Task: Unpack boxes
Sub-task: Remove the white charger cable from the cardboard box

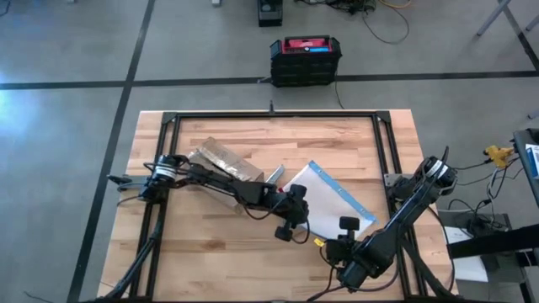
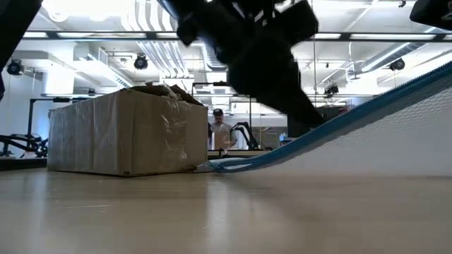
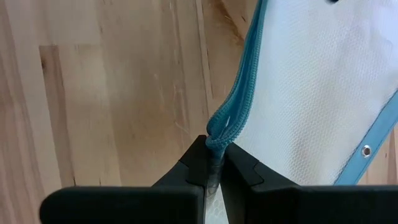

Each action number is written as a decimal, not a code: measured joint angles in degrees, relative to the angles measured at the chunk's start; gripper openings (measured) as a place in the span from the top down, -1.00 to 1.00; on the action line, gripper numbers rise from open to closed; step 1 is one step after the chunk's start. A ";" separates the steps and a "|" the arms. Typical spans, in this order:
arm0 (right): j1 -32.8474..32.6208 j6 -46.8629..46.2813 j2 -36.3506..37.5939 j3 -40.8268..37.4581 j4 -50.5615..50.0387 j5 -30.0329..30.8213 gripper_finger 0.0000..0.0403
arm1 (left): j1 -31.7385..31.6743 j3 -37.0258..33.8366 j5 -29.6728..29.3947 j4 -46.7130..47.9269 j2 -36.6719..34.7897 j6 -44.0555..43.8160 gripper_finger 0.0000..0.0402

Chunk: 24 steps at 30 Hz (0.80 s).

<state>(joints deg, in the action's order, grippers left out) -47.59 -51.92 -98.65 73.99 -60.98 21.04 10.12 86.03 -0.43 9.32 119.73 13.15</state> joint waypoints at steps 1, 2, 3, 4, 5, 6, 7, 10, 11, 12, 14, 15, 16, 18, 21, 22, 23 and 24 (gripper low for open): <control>0.00 -0.06 0.00 -0.03 -0.02 0.00 0.96 | 0.34 0.23 0.00 0.47 -0.60 -0.39 0.41; 0.00 -0.11 0.00 -0.06 -0.03 0.00 0.96 | 0.76 0.31 -0.02 1.22 -1.04 -0.61 0.41; 0.00 -0.12 0.00 -0.08 -0.01 0.00 0.96 | 1.20 0.31 -0.02 2.24 -1.41 -0.60 0.41; 0.00 -0.17 0.00 -0.08 -0.01 0.00 0.96 | 1.60 0.31 -0.04 3.62 -1.49 -0.57 0.41; 0.00 -0.57 0.00 -0.10 -0.01 0.00 0.96 | 1.94 0.22 -0.27 5.10 -1.49 -0.52 0.41; 0.00 -0.91 0.00 -0.10 -0.01 0.00 0.96 | 2.22 -0.06 -0.81 6.79 -1.43 -0.52 0.41; 0.00 -1.03 0.00 -0.10 -0.03 0.00 0.96 | 2.35 -0.44 -1.84 8.30 -1.38 -0.50 0.41; -0.02 -1.04 0.00 -0.12 0.02 0.00 0.96 | 2.21 -1.99 -6.64 9.35 -1.10 -0.59 0.41; -0.02 -1.03 0.00 -0.12 0.01 0.02 0.96 | 2.13 -2.76 -8.58 9.57 -1.10 -0.59 0.41; -0.02 -1.04 0.00 -0.12 0.03 0.02 0.96 | 2.05 -3.46 -10.70 9.83 -1.08 -0.59 0.41; -0.02 -1.03 0.00 -0.12 0.04 0.02 0.96 | 1.77 -4.39 -13.68 9.75 -0.91 -0.40 0.41; -0.02 -1.03 0.00 -0.12 0.06 0.02 0.96 | 1.62 -4.70 -14.38 9.80 -0.90 -0.39 0.41; -0.02 -1.03 0.00 -0.12 0.04 0.02 0.96 | 1.52 -4.84 -14.47 9.75 -0.90 -0.37 0.41; -0.02 -1.03 0.00 -0.12 0.07 0.00 0.96 | 1.49 -4.84 -14.38 9.67 -0.90 -0.37 0.41; -0.02 -1.03 0.00 -0.12 0.06 0.02 0.96 | 1.49 -4.91 -14.06 9.76 -0.90 -0.35 0.41; -0.02 -1.03 0.00 -0.12 0.06 0.02 0.96 | 1.49 -4.90 -14.03 10.52 -1.14 -0.35 0.41; 0.00 -1.03 0.00 -0.12 0.06 0.02 0.96 | 1.53 -4.59 -14.03 12.13 -1.41 -0.35 0.41; 0.00 -1.03 0.00 -0.12 0.06 0.02 0.96 | 1.66 -4.22 -14.03 13.65 -1.91 -0.38 0.41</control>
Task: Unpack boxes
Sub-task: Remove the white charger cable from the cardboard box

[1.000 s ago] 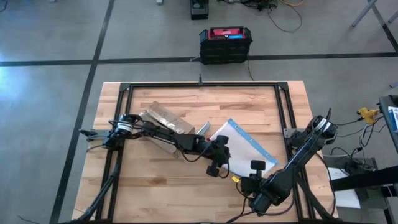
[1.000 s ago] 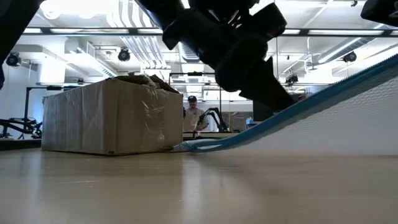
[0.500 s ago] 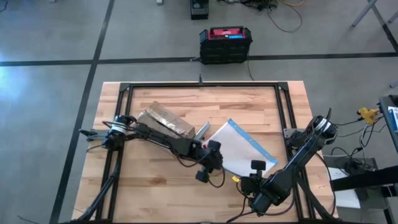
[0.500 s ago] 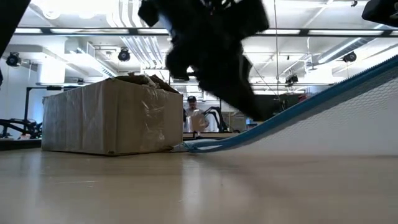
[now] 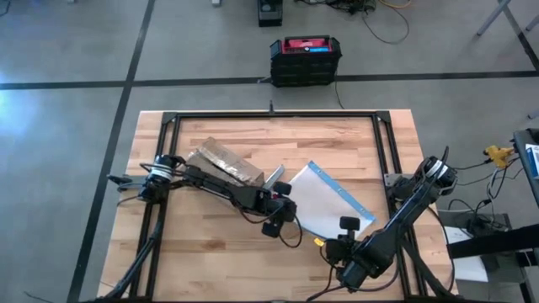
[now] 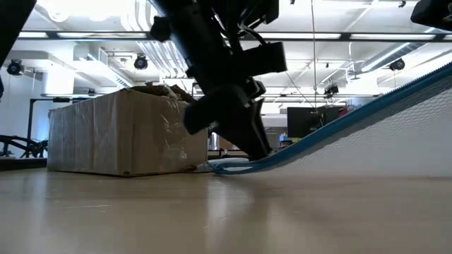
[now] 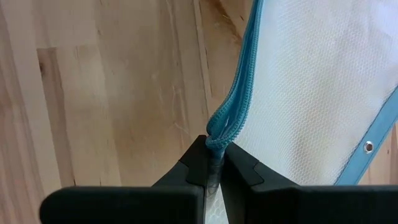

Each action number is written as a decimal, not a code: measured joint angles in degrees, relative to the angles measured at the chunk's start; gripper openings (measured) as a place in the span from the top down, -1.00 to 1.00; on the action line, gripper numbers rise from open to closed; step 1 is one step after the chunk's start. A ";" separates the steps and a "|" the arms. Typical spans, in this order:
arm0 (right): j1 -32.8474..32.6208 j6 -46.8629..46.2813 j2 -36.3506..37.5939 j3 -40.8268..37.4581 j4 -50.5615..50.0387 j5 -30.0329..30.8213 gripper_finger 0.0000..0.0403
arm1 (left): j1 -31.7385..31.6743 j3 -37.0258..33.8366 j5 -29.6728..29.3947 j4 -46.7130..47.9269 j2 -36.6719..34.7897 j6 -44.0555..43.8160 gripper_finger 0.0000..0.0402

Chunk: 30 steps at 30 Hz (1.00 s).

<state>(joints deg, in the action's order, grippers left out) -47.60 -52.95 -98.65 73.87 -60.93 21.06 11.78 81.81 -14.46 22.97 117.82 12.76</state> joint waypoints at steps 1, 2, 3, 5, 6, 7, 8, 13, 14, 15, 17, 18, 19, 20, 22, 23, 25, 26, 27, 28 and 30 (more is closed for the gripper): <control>-0.02 0.00 0.00 0.00 0.00 0.00 0.96 | 0.10 0.33 0.00 1.22 -0.56 -0.11 0.41; -0.02 0.00 0.00 0.00 -0.02 0.00 0.96 | 0.24 0.61 -0.02 1.73 -1.02 -0.23 0.41; -0.02 0.00 0.00 0.00 -0.03 0.00 0.96 | 0.40 0.69 0.00 1.71 -1.59 -0.46 0.41; -0.01 0.00 0.00 -0.02 -0.03 0.00 0.96 | 0.60 0.69 0.00 1.92 -1.73 -0.71 0.41; -0.02 0.00 0.00 -0.02 -0.01 0.00 0.96 | 0.71 0.69 0.02 1.96 -1.66 -0.69 0.41; -0.02 0.00 0.00 -0.02 0.02 0.00 0.96 | 0.75 0.65 0.06 2.08 -1.27 -0.65 0.41; -0.02 -0.03 0.00 -0.02 0.00 0.02 0.96 | 0.77 0.61 0.07 2.13 -0.97 -0.46 0.41; 0.00 -0.15 0.00 -0.02 0.11 0.04 0.96 | 0.71 0.04 0.02 3.21 1.09 0.78 0.41; 0.00 -0.15 0.00 -0.03 0.12 0.04 0.96 | 0.71 -0.04 -0.07 3.19 1.38 0.85 0.41; -0.01 -0.15 0.00 -0.03 0.14 0.04 0.96 | 0.71 -0.05 -0.58 3.09 1.60 0.93 0.41; 0.00 -0.14 0.00 -0.04 0.14 0.05 0.96 | 0.72 -0.05 -2.73 2.71 1.62 1.18 0.41; -0.02 -0.11 0.00 -0.04 0.15 0.07 0.96 | 0.75 -0.05 -4.02 2.44 1.62 1.47 0.41; -0.02 -0.09 0.00 -0.04 0.15 0.07 0.96 | 0.74 -0.05 -4.86 2.13 1.63 1.74 0.41; 0.00 -0.09 0.00 -0.04 0.15 0.07 0.96 | 0.71 -0.08 -5.27 1.80 1.64 1.92 0.41; 0.00 -0.09 0.00 -0.04 0.15 0.07 0.96 | 0.70 -0.10 -5.54 0.42 1.64 2.05 0.41; -0.02 -0.09 0.00 -0.04 0.17 0.05 0.96 | 0.68 -0.10 -5.55 -0.40 1.64 2.07 0.41; -0.02 -0.07 0.00 -0.04 0.17 0.04 0.96 | 0.70 -0.10 -5.50 -2.02 1.64 2.13 0.41; -0.02 -0.07 0.00 -0.04 0.18 0.04 0.96 | 0.71 -0.10 -5.06 -2.80 1.64 2.13 0.41; -0.02 -0.04 0.00 -0.04 0.22 0.04 0.96 | 0.76 -0.10 -4.00 -3.42 1.64 2.12 0.41; -0.02 -0.04 0.00 -0.04 0.30 0.04 0.96 | 0.86 -0.10 -3.11 -4.00 1.63 2.10 0.41; -0.01 -0.02 0.00 -0.04 0.31 0.08 0.96 | 1.17 -0.10 -1.72 -3.87 1.52 2.05 0.41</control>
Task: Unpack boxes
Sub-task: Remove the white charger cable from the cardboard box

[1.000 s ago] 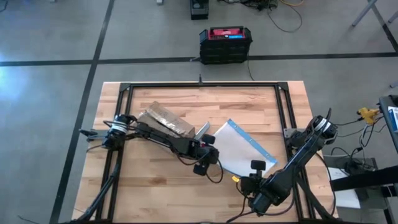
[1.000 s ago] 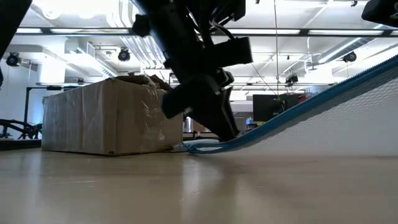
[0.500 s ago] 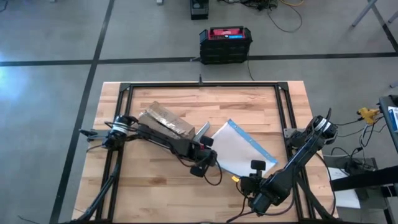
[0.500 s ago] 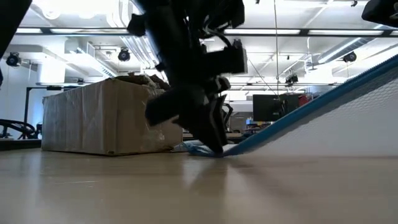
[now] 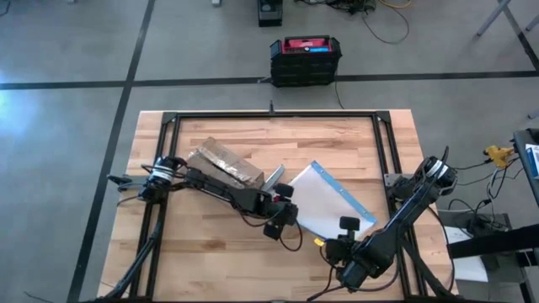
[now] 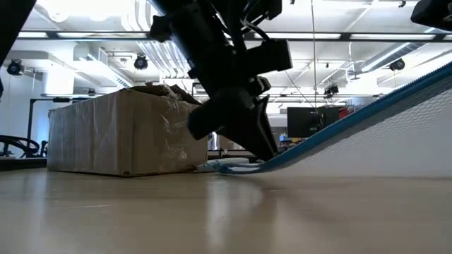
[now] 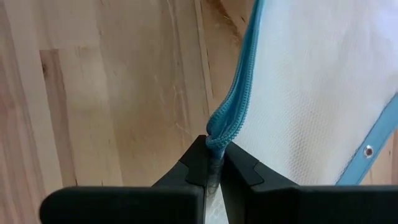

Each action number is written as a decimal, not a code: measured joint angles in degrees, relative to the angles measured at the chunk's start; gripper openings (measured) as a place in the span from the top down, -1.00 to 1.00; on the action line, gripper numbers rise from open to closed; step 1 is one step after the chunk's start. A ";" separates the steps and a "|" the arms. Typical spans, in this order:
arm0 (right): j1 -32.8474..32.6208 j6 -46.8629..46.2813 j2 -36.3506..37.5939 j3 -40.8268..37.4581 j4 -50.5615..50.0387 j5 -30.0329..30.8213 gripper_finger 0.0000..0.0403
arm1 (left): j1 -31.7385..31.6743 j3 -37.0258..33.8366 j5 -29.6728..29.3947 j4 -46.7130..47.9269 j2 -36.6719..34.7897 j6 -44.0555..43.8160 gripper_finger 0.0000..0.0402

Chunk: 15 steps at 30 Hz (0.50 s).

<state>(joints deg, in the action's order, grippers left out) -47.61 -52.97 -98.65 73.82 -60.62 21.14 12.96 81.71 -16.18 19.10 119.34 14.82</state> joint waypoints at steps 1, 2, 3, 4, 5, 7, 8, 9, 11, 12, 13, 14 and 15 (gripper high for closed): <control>-0.01 0.02 0.00 0.00 0.01 0.03 0.96 | 0.29 0.00 0.18 0.25 -0.21 -0.19 0.41; -0.01 0.02 0.00 0.00 0.01 0.03 0.96 | 0.53 0.00 0.28 0.76 -0.52 -0.33 0.41; -0.01 0.02 0.00 0.00 0.00 0.03 0.96 | 0.84 0.00 0.28 0.97 -0.95 -0.41 0.41; -0.01 0.02 0.00 0.00 0.02 0.03 0.96 | 1.15 0.00 0.28 0.93 -1.40 -0.51 0.41; -0.01 0.02 0.00 0.00 0.00 0.05 0.96 | 1.52 0.00 0.28 0.95 -1.88 -0.54 0.41; -0.01 0.02 0.00 0.00 0.00 0.03 0.96 | 2.33 0.00 0.26 0.91 -2.48 -0.58 0.41; -0.01 0.02 0.00 0.00 0.00 0.03 0.96 | 2.77 0.00 0.28 1.04 -2.71 -0.58 0.41; -0.01 0.02 0.00 0.00 0.00 0.03 0.96 | 3.11 0.00 0.28 1.01 -2.85 -0.58 0.41; 0.00 0.02 0.00 0.00 0.00 0.03 0.96 | 3.69 0.00 0.30 0.18 -3.14 -0.56 0.41; 0.00 0.02 0.00 0.00 0.00 0.03 0.96 | 3.83 0.00 0.45 -0.36 -3.20 -0.52 0.41; 0.00 0.02 0.00 0.00 0.02 0.03 0.96 | 3.86 0.00 0.52 -1.16 -3.08 -0.36 0.41; -0.01 0.04 0.00 0.00 0.02 0.03 0.96 | 3.82 0.02 0.62 -2.09 -2.73 -0.19 0.41; -0.01 0.02 0.00 0.00 0.02 0.03 0.96 | 3.76 0.02 0.72 -2.57 -2.44 0.12 0.41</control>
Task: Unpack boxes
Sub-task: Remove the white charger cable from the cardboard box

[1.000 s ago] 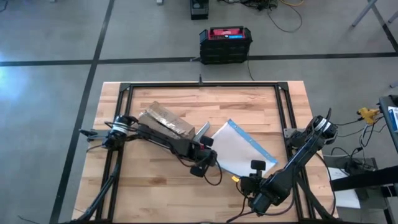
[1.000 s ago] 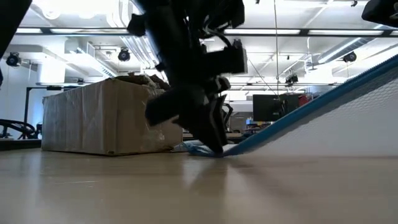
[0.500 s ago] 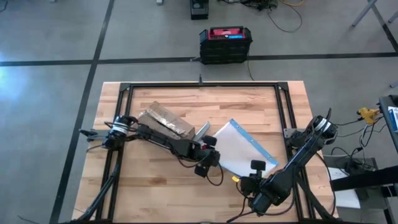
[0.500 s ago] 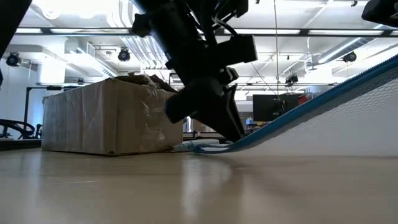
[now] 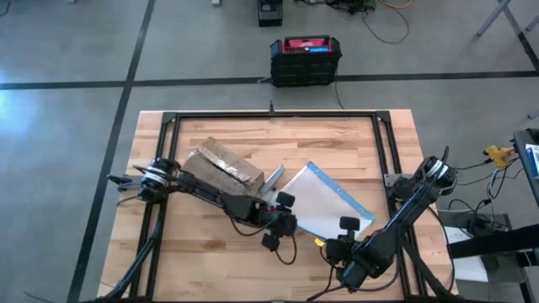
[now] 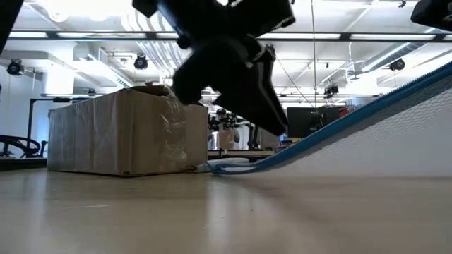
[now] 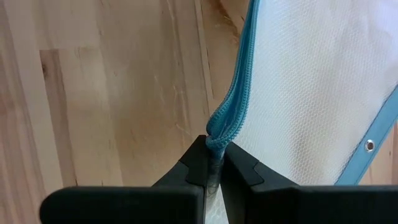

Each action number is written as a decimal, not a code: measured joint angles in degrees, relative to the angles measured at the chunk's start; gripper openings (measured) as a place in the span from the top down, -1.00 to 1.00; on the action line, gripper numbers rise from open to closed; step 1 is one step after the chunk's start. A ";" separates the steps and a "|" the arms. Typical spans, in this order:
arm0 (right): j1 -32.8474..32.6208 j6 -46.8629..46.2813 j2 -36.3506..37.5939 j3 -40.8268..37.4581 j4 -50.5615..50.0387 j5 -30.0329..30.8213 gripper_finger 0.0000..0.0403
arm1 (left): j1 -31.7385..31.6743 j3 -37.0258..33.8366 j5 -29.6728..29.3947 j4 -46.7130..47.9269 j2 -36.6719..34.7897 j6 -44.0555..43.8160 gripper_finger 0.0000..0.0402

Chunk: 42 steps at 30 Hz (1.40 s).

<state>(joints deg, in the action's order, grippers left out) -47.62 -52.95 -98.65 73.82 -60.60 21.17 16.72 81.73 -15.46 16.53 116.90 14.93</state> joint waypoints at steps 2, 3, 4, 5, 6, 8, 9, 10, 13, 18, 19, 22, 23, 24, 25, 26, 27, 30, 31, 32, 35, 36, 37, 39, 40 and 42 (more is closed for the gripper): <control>0.00 -0.16 0.00 0.00 0.03 0.00 0.96 | -0.44 -0.02 0.92 -0.94 1.04 0.17 0.41; 0.00 -0.32 0.00 0.00 0.06 -0.01 0.96 | -0.60 -0.02 1.47 -1.53 1.32 0.40 0.41; 0.01 -0.44 0.00 0.00 0.05 -0.02 0.96 | -0.74 -0.02 1.48 -1.70 1.65 0.65 0.41; 0.00 -0.46 0.00 0.00 0.08 -0.02 0.96 | -0.90 -0.02 1.41 -2.31 1.73 0.86 0.41; 0.00 -0.46 0.00 0.00 0.14 -0.02 0.96 | -1.04 -0.02 1.21 -2.69 1.73 1.02 0.41; 0.00 -0.48 0.00 0.00 0.24 -0.04 0.96 | -1.47 -0.02 1.13 -3.01 1.73 1.05 0.41; 0.02 -0.44 0.00 0.00 0.31 -0.04 0.96 | -1.61 -0.02 1.09 -3.34 1.74 1.05 0.41; 0.02 -0.44 0.00 0.00 0.35 -0.03 0.96 | -1.77 -0.02 1.08 -3.47 1.75 1.06 0.41; 0.00 -0.40 0.00 0.00 0.55 -0.04 0.96 | -2.00 -0.02 1.04 -4.19 1.75 1.08 0.41; 0.00 -0.02 0.00 0.00 0.92 -0.04 0.96 | -2.04 -0.02 1.05 -4.99 1.90 1.04 0.41; 0.02 0.04 0.00 0.00 0.94 -0.02 0.96 | -2.04 -0.02 1.29 -5.55 1.93 0.87 0.41; 0.00 0.31 0.00 0.00 1.14 0.07 0.96 | -2.04 -0.02 3.60 -8.12 1.95 -0.05 0.41; 0.00 0.31 0.00 0.00 1.14 0.23 0.96 | -2.04 -0.02 3.78 -8.99 1.95 -0.21 0.41; 0.01 0.36 0.00 0.00 1.19 0.40 0.96 | -2.04 -0.02 3.75 -9.68 1.95 -0.24 0.41; 0.01 0.46 0.00 0.00 1.25 0.53 0.96 | -2.04 -0.02 3.14 -10.28 1.95 -0.24 0.41; 0.00 0.51 0.00 0.00 1.28 0.77 0.96 | -2.05 -0.02 2.40 -10.73 1.95 -0.31 0.41; 0.00 0.52 0.00 0.00 1.34 0.92 0.96 | -2.11 -0.02 1.66 -11.12 1.95 -0.35 0.41; 0.00 0.50 0.00 0.00 1.36 0.96 0.96 | -2.26 -0.08 1.19 -11.74 1.95 -0.41 0.41; 0.01 0.50 0.00 0.00 1.38 0.99 0.96 | -2.28 -0.22 1.12 -12.01 1.95 -0.42 0.41; 0.02 0.50 0.00 0.00 1.37 1.08 0.96 | -2.30 -0.43 1.03 -12.35 1.95 -0.43 0.41; 0.00 0.57 0.00 0.00 1.36 1.36 0.96 | -2.28 -2.05 1.00 -15.62 1.95 -0.74 0.41; 0.00 0.57 0.00 0.00 1.36 1.36 0.96 | -2.28 -2.86 1.02 -17.12 1.95 -1.11 0.41; 0.00 0.59 0.00 0.00 1.36 1.38 0.96 | -2.26 -3.60 1.02 -18.23 1.95 -1.51 0.41; 0.02 0.63 0.00 0.00 1.36 1.40 0.96 | -2.26 -4.57 1.04 -19.38 1.95 -2.11 0.41; 0.02 0.65 0.00 0.00 1.36 1.42 0.96 | -2.26 -4.94 1.02 -19.90 1.95 -2.11 0.41; 0.00 0.95 0.00 0.00 1.36 1.42 0.96 | -2.24 -5.58 1.02 -20.74 1.95 -2.18 0.41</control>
<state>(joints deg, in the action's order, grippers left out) -47.62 -52.00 -98.65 73.82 -59.24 22.59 14.48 76.15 -14.44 -4.21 118.85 12.75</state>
